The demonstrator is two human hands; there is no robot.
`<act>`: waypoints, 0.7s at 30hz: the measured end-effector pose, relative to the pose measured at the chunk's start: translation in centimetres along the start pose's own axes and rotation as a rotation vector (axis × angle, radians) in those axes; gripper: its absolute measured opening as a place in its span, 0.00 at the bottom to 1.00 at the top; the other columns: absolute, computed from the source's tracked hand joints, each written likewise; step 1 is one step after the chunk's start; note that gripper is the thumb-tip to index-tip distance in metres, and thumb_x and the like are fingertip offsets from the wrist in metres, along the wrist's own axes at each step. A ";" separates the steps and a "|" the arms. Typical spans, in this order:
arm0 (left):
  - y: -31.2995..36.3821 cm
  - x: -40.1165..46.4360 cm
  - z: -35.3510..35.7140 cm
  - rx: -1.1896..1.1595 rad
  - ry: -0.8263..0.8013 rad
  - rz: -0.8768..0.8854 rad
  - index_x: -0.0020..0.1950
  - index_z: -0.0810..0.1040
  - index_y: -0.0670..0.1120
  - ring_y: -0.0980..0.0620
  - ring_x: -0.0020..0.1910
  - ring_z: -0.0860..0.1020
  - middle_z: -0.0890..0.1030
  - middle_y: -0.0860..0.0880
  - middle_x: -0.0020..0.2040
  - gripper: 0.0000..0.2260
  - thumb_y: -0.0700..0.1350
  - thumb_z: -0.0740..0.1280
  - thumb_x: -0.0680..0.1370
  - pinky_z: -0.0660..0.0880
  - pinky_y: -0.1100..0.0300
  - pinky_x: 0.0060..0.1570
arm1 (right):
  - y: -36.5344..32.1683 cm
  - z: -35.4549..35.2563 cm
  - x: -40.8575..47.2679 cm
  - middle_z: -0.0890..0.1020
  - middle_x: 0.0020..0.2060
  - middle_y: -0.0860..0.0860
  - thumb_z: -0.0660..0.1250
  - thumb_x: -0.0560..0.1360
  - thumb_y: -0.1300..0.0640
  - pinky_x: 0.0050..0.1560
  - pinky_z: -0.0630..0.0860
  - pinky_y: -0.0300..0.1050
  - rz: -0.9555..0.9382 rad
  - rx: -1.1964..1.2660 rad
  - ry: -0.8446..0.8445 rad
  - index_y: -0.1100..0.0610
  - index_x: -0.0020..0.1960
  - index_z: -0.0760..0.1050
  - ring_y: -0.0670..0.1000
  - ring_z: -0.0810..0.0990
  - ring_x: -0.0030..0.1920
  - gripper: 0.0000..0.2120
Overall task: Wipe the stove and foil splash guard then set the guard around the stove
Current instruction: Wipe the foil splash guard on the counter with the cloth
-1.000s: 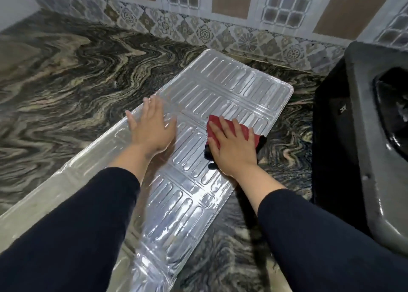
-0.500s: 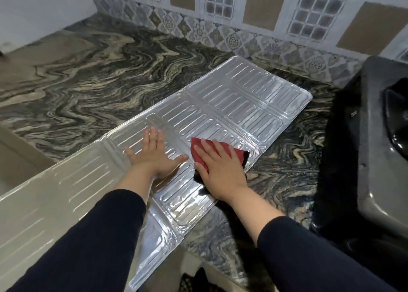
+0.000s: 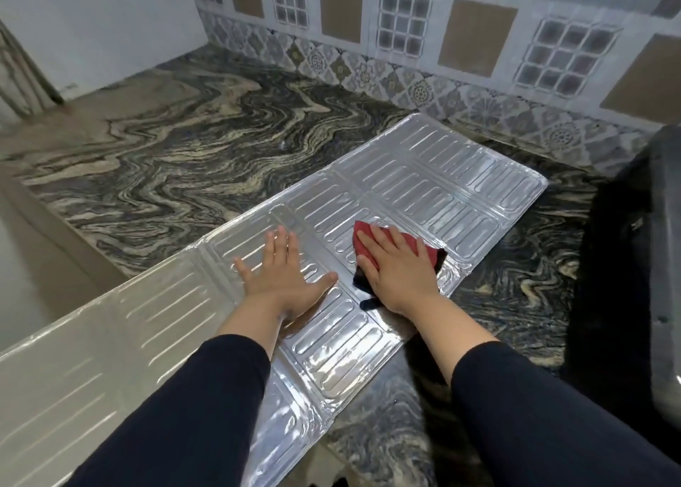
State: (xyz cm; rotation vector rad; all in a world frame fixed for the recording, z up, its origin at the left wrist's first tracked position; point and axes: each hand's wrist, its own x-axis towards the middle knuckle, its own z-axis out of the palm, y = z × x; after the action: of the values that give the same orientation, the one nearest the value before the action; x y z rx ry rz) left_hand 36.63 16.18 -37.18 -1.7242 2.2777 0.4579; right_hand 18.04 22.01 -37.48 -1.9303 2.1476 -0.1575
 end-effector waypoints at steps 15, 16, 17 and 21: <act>-3.8 8.7 -3.0 0.000 0.206 0.017 0.78 0.41 0.44 0.52 0.77 0.37 0.38 0.48 0.79 0.32 0.61 0.40 0.80 0.39 0.38 0.73 | 0.3 0.5 2.8 0.45 0.77 0.40 0.36 0.79 0.40 0.74 0.38 0.58 -0.029 -0.086 0.015 0.41 0.76 0.44 0.49 0.41 0.77 0.26; -3.8 8.7 -2.8 0.006 0.220 0.025 0.78 0.41 0.43 0.52 0.77 0.37 0.38 0.48 0.79 0.32 0.60 0.40 0.80 0.39 0.38 0.74 | 0.0 0.3 3.8 0.46 0.77 0.40 0.38 0.80 0.41 0.74 0.38 0.59 -0.072 -0.073 0.004 0.40 0.76 0.44 0.49 0.41 0.77 0.25; -3.8 8.7 -2.6 0.016 0.230 0.028 0.78 0.40 0.43 0.52 0.77 0.36 0.38 0.48 0.79 0.31 0.60 0.39 0.81 0.38 0.39 0.74 | -0.5 0.1 4.9 0.46 0.77 0.40 0.39 0.81 0.41 0.73 0.38 0.60 -0.118 -0.064 -0.008 0.40 0.76 0.45 0.49 0.42 0.77 0.24; -3.9 8.9 -2.2 0.033 0.269 0.025 0.78 0.41 0.44 0.53 0.77 0.35 0.38 0.48 0.79 0.30 0.58 0.40 0.81 0.38 0.39 0.74 | -3.3 -0.1 10.4 0.49 0.77 0.40 0.40 0.81 0.42 0.74 0.41 0.61 -0.261 -0.077 -0.052 0.39 0.76 0.48 0.49 0.44 0.78 0.23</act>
State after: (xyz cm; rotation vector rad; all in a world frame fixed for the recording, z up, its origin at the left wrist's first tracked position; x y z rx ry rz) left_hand 37.95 6.45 -38.87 -1.8393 2.4746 0.2004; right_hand 20.27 11.32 -37.71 -2.2282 1.8879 -0.0716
